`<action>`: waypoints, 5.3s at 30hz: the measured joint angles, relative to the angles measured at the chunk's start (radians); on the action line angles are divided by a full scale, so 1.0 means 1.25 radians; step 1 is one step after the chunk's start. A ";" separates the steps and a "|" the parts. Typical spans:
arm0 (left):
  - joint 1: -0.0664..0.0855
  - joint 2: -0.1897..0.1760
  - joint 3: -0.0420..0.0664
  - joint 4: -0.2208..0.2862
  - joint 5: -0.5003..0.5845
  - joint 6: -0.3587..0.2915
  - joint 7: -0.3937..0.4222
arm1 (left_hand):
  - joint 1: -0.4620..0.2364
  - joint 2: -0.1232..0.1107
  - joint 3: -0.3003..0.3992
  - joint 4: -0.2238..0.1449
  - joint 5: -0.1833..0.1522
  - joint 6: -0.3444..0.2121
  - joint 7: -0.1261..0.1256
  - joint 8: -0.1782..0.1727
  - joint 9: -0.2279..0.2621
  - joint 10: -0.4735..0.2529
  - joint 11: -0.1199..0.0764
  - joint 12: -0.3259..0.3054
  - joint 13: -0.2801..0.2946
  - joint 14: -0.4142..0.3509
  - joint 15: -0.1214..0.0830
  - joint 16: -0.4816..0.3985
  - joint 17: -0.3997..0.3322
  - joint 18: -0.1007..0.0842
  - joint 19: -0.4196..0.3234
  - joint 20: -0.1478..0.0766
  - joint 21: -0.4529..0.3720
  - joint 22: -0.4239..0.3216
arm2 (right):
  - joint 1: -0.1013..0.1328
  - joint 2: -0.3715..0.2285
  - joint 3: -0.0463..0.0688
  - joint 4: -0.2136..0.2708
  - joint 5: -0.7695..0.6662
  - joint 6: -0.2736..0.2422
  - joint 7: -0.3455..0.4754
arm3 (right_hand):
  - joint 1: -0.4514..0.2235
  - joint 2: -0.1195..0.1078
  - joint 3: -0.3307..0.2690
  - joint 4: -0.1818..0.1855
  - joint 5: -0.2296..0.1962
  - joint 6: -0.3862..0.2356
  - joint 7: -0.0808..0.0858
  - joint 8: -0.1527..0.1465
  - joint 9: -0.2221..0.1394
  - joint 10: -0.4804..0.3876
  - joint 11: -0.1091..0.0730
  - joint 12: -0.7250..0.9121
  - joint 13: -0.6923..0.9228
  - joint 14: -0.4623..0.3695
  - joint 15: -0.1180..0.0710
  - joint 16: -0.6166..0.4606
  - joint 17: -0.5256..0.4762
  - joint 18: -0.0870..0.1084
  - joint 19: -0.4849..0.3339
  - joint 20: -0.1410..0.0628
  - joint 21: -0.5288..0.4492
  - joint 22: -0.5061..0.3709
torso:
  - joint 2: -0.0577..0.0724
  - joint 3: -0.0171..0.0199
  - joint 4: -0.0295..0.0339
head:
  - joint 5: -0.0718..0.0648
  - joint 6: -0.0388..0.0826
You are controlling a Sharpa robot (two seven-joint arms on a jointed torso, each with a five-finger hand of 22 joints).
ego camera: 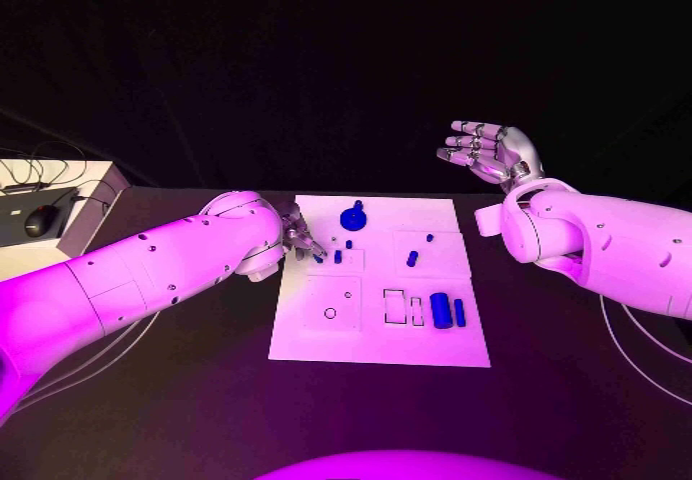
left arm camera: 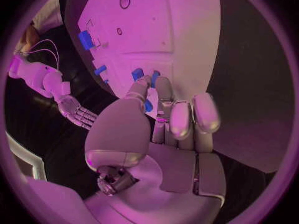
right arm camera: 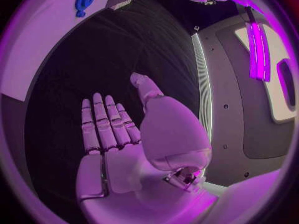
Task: Assemble the parts on the task board
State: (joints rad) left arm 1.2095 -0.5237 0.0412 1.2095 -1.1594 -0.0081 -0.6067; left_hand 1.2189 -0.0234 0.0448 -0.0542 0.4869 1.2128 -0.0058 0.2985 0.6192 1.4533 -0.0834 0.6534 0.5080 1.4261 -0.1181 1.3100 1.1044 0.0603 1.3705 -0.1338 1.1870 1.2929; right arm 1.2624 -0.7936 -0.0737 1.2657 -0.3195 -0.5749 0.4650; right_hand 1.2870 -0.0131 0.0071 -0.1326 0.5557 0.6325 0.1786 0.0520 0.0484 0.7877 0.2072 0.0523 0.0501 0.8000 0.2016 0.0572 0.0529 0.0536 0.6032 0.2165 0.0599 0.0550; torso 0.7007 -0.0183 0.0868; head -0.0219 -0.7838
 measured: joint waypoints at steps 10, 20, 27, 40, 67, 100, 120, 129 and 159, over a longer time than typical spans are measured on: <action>-0.001 -0.002 0.000 0.003 -0.002 0.000 0.000 | -0.006 0.004 0.042 0.042 0.001 -0.001 -0.001 0.001 0.001 0.001 0.001 -0.005 -0.002 0.000 0.000 0.000 -0.001 0.000 0.000 0.000 0.004 0.001 | 0.000 0.000 0.000 0.000 0.000 0.000 0.000 | 0.000 0.000 0.000 0.000 0.000 0.000 0.000 0.000 0.000 0.000 0.000 0.000 0.000 0.000 0.000 0.000 0.000 0.000 0.000 0.000 0.000 0.000 | 0.000 -0.0001 0.0003 | 0.000 0.000; -0.003 -0.005 -0.002 0.008 -0.005 0.001 -0.001 | -0.030 -0.009 0.083 0.081 0.001 -0.004 -0.003 0.023 0.014 0.006 0.000 -0.005 -0.006 0.000 0.000 0.000 0.004 -0.012 0.003 -0.003 0.007 0.007 | -0.001 0.000 0.000 0.000 0.000 0.001 0.000 | 0.000 0.000 0.000 0.000 0.000 0.000 0.000 0.000 0.000 0.000 0.000 0.000 0.000 0.000 0.000 0.000 0.000 0.000 0.000 0.000 0.000 0.000 | 0.000 0.0000 0.0003 | 0.001 -0.001; -0.003 -0.007 -0.002 0.013 -0.006 0.003 -0.001 | -0.039 -0.017 0.092 0.090 0.005 -0.004 -0.003 0.047 0.023 0.009 -0.003 -0.005 -0.011 0.000 0.000 0.003 0.008 -0.012 0.006 -0.006 0.011 0.010 | -0.001 -0.001 0.000 0.000 0.000 0.001 0.000 | 0.000 0.000 0.000 0.000 0.000 0.000 0.000 0.000 0.000 0.000 0.000 0.000 0.000 0.000 0.000 0.000 0.000 0.000 0.000 0.000 0.000 0.000 | 0.000 0.0003 0.0003 | 0.001 -0.002; -0.003 -0.008 -0.002 0.016 -0.007 0.006 -0.004 | -0.054 -0.022 0.112 0.071 0.005 -0.006 -0.006 0.051 0.026 0.011 -0.001 -0.004 -0.013 0.000 0.000 0.003 0.005 -0.012 0.006 -0.006 0.014 0.011 | -0.001 -0.001 0.000 0.000 0.000 0.001 0.000 | 0.000 0.000 0.000 0.000 0.000 0.000 0.000 0.000 0.000 0.000 0.000 0.000 0.000 0.000 0.000 0.000 0.000 0.000 0.000 0.000 0.000 -0.001 | 0.000 -0.0002 0.0004 | -0.001 0.000; -0.003 -0.009 -0.002 0.012 -0.005 -0.003 -0.002 | 0.027 -0.017 -0.120 0.095 0.005 -0.004 -0.023 0.039 0.000 -0.038 -0.003 0.026 -0.029 0.000 0.000 -0.020 -0.050 -0.012 -0.003 0.003 -0.018 -0.006 | -0.001 -0.005 0.000 0.001 0.000 0.001 0.000 | 0.000 0.000 0.000 0.000 0.000 0.000 0.000 0.000 0.000 0.000 0.000 0.000 0.000 -0.003 -0.003 0.000 -0.001 0.000 -0.006 0.000 0.000 -0.001 | 0.000 0.0004 -0.0001 | -0.004 0.000; -0.005 -0.024 0.002 0.022 0.049 -0.021 0.008 | 0.019 -0.061 0.118 0.186 0.015 -0.047 0.000 0.032 0.016 -0.049 0.008 0.022 -0.066 -0.003 0.003 -0.035 -0.062 0.000 -0.013 0.019 -0.040 -0.010 | -0.002 -0.005 0.000 0.001 0.001 0.002 0.000 | 0.000 0.000 0.000 0.000 0.000 0.000 0.000 0.000 0.000 0.000 0.000 0.000 0.000 -0.003 -0.003 0.000 0.000 0.000 -0.006 0.000 0.000 0.000 | 0.000 0.0003 -0.0001 | -0.001 0.001; -0.004 -0.038 0.021 0.052 0.067 -0.026 0.021 | 0.012 -0.068 0.151 0.149 0.011 -0.050 0.000 0.031 0.011 -0.049 0.009 0.022 -0.070 -0.003 0.003 -0.035 -0.059 0.000 -0.013 0.019 -0.040 -0.007 | -0.004 -0.006 0.000 0.000 0.001 0.003 0.000 | 0.000 0.000 0.000 0.000 0.000 0.000 0.000 0.000 0.000 0.000 0.000 0.000 0.000 -0.003 -0.003 0.000 0.000 0.000 -0.006 0.000 0.000 0.000 | 0.000 0.0004 0.0004 | 0.000 0.001; -0.008 -0.044 0.021 0.060 0.045 -0.039 0.025 | 0.012 -0.068 0.151 0.149 0.007 -0.050 0.001 0.030 0.010 -0.050 0.010 0.022 -0.071 -0.003 0.003 -0.035 -0.058 0.000 -0.013 0.019 -0.037 -0.005 | -0.005 -0.006 0.000 0.000 0.001 0.003 0.000 | 0.000 0.000 0.000 0.000 0.000 0.000 0.000 0.000 0.000 0.000 0.000 0.000 0.000 -0.003 -0.003 0.000 0.000 0.000 -0.006 0.000 0.000 0.000 | -0.001 -0.0007 0.0012 | 0.001 -0.001; -0.056 -0.070 0.015 0.094 -0.039 -0.162 0.078 | 0.012 -0.068 0.151 0.149 0.009 -0.046 0.001 0.028 0.009 -0.046 0.009 0.022 -0.074 -0.003 0.003 -0.035 -0.057 0.000 -0.007 0.013 -0.033 -0.002 | -0.007 -0.011 0.000 0.001 0.001 0.003 0.000 | 0.000 0.000 0.000 0.000 0.000 0.006 0.000 0.000 0.000 0.000 0.000 0.000 0.000 -0.003 -0.003 0.000 0.000 0.000 -0.006 0.000 0.000 0.000 | 0.001 0.0003 0.0001 | 0.002 -0.005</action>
State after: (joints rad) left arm 1.1391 -0.6113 0.0600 1.3274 -1.2084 -0.2103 -0.5093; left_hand 1.2339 -0.1082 0.2336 0.1319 0.4985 1.1549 -0.0050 0.3333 0.6306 1.3962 -0.0728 0.6805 0.4152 1.4220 -0.1138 1.2663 1.0328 0.0603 1.3616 -0.1178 1.1453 1.2904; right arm 1.2537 -0.8075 -0.0738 1.2674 -0.3182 -0.5707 0.4653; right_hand 1.2871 -0.0132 0.0071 -0.1326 0.5556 0.6396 0.1786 0.0520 0.0484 0.7877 0.2072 0.0523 0.0501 0.7966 0.1981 0.0572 0.0526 0.0535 0.5961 0.2167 0.0599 0.0545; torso 0.7015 -0.0179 0.0869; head -0.0196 -0.7894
